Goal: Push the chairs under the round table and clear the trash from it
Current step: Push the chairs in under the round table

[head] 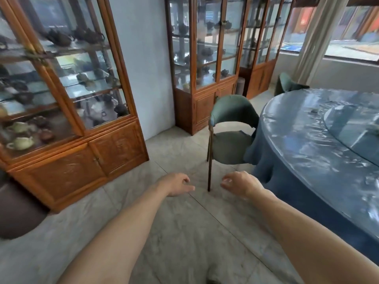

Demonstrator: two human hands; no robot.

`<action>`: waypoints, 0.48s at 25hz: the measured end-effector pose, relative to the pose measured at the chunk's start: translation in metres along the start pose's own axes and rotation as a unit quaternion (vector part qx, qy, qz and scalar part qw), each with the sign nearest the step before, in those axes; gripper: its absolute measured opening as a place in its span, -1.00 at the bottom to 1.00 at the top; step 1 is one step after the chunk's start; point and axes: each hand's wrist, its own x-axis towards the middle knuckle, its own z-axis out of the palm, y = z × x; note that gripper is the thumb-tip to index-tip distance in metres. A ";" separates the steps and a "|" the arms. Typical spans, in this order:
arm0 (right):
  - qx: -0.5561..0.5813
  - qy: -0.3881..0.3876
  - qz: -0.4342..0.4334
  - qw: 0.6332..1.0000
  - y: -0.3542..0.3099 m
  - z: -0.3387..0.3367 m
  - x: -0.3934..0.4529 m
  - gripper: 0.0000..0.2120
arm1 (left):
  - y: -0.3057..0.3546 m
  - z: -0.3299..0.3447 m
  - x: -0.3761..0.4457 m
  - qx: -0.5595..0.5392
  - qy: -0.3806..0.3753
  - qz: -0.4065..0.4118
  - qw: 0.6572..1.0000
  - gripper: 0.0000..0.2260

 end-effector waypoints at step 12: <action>-0.002 -0.028 -0.064 0.998 0.028 -0.065 0.225 -0.66 | 0.007 -0.097 0.188 -0.021 0.003 -0.052 0.998 -0.56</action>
